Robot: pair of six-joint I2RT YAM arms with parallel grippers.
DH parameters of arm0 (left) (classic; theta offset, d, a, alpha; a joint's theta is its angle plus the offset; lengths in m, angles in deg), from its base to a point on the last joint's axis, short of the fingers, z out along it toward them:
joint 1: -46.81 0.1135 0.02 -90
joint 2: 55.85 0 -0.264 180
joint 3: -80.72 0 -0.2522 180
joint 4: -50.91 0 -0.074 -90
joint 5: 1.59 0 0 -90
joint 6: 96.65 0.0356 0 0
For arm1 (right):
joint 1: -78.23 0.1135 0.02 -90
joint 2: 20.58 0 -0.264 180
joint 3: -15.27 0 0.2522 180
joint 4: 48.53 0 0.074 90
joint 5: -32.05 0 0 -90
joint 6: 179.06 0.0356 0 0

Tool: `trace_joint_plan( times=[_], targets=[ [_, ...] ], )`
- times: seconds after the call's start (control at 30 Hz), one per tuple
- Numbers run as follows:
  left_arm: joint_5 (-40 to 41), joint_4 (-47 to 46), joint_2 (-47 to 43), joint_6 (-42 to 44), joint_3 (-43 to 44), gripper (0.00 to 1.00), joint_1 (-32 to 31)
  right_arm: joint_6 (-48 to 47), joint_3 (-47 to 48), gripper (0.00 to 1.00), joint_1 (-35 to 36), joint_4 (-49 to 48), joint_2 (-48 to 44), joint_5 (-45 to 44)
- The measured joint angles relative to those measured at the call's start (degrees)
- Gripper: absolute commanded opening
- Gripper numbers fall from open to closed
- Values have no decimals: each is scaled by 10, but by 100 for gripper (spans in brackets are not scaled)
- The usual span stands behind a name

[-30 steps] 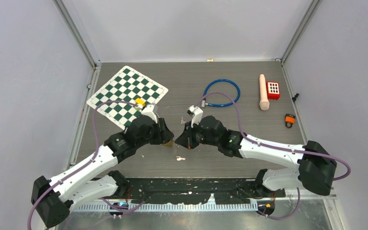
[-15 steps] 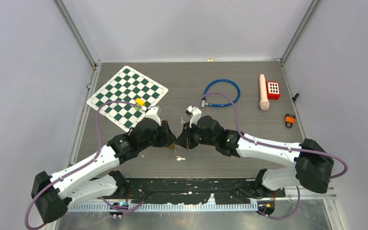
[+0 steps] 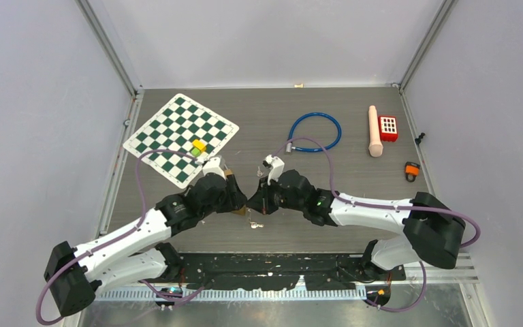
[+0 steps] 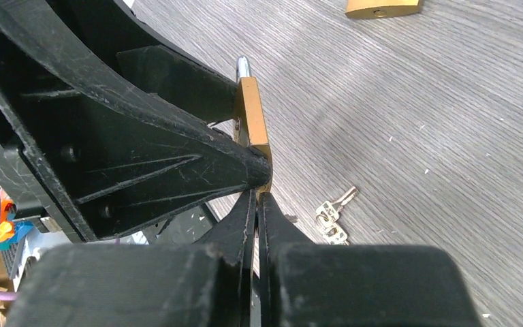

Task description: Unlock with the key

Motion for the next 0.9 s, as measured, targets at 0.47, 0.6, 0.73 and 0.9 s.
trace_joint_plan(
  times=[0.47, 0.6, 0.73, 0.9],
  targets=[
    [20, -80, -47, -17, -57, 0, -21, 110, -57, 5, -55, -91, -8, 86],
    [35, -113, -53, -17, -76, 0, -33, 146, -64, 5, -68, -94, -9, 103],
    [46, -169, -64, -16, -110, 0, -52, 212, -100, 5, -92, -137, -11, 135],
    [32, -227, -82, -14, -143, 0, -71, 299, -154, 5, -134, -196, -12, 146]
  ],
)
